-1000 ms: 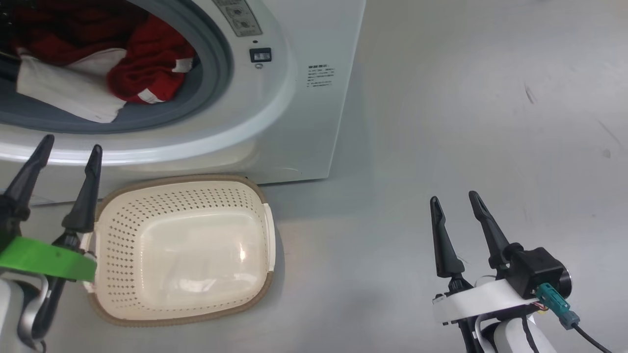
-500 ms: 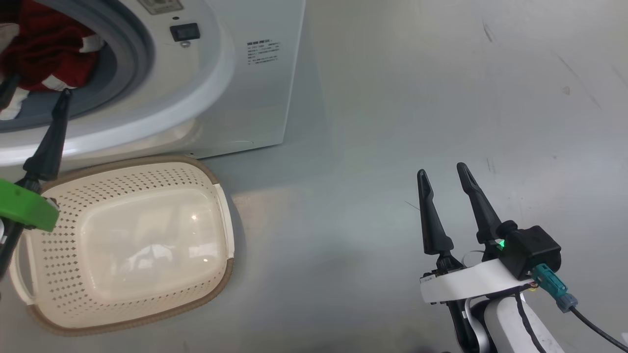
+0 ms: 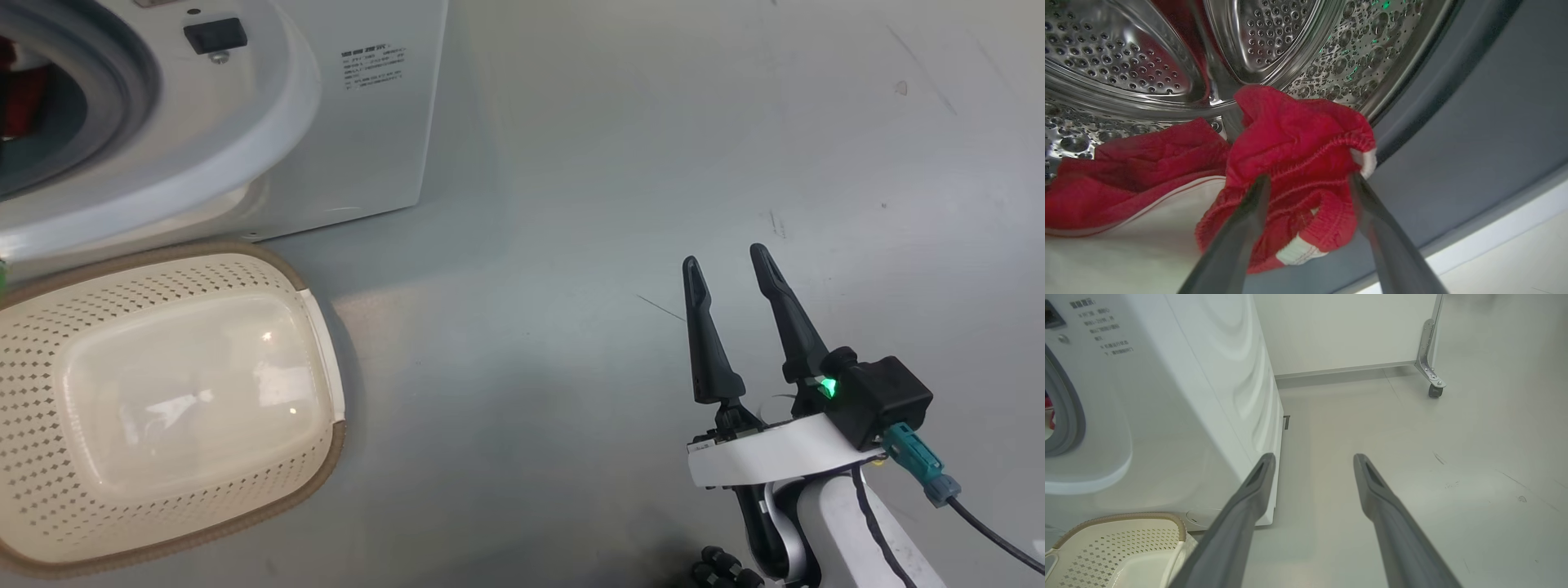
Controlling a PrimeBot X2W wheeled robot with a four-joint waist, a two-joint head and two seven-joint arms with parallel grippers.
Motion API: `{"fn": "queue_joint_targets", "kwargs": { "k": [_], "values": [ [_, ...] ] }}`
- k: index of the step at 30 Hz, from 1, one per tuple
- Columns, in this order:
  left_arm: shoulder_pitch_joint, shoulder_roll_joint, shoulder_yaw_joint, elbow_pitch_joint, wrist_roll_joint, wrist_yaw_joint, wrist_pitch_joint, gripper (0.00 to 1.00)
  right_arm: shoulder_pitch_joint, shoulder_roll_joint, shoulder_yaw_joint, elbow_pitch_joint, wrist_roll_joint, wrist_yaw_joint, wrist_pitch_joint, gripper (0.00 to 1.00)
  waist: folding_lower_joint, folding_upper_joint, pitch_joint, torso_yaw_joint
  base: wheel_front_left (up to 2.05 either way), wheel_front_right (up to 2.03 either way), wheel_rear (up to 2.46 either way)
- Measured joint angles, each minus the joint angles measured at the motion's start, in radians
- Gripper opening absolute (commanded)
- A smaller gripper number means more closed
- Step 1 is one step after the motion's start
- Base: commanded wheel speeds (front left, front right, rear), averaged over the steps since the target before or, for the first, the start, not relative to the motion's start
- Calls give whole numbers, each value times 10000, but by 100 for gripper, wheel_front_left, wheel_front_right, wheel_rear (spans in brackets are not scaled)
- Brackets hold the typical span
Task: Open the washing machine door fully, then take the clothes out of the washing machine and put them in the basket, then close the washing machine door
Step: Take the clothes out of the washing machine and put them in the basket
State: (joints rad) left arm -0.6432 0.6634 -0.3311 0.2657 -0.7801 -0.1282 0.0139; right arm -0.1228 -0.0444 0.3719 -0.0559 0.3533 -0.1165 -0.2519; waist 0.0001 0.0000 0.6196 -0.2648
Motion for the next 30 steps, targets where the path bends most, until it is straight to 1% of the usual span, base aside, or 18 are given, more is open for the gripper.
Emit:
{"fn": "queue_joint_targets", "kwargs": {
  "k": [7, 9, 17, 24, 25, 30],
  "values": [
    [-458, 79, -625, 257, -324, 0, 391, 100, -10, 2, -17, -4, 73, -19, 0, 100, 0, 0, 112, -152, 0, 0, 0],
    [-574, 94, -736, 343, -589, 0, 483, 100, -11, 2, -12, -4, 81, -21, 0, 100, 0, 0, 124, -177, 0, 0, 0],
    [-1079, 173, -1164, 755, -943, 0, 1009, 100, -19, 2, 19, -4, 100, -23, 0, 100, 0, 0, 175, -255, 0, 0, 0],
    [-1449, 155, -1250, 1150, -1448, 0, 1381, 100, -43, 2, 71, -4, 102, -27, 0, 100, 0, 0, 224, -297, 0, 0, 0],
    [-1497, 155, -1283, 1181, -1461, 0, 1419, 100, -58, 2, 94, -4, 104, -94, 0, 100, 0, 0, 232, -305, 0, 0, 0],
    [-1734, 161, -1402, 1396, -1791, 0, 1616, 100, -130, 2, 130, -13, 148, -94, 0, 100, 0, 0, 274, -342, 0, 0, 0]
  ]
}}
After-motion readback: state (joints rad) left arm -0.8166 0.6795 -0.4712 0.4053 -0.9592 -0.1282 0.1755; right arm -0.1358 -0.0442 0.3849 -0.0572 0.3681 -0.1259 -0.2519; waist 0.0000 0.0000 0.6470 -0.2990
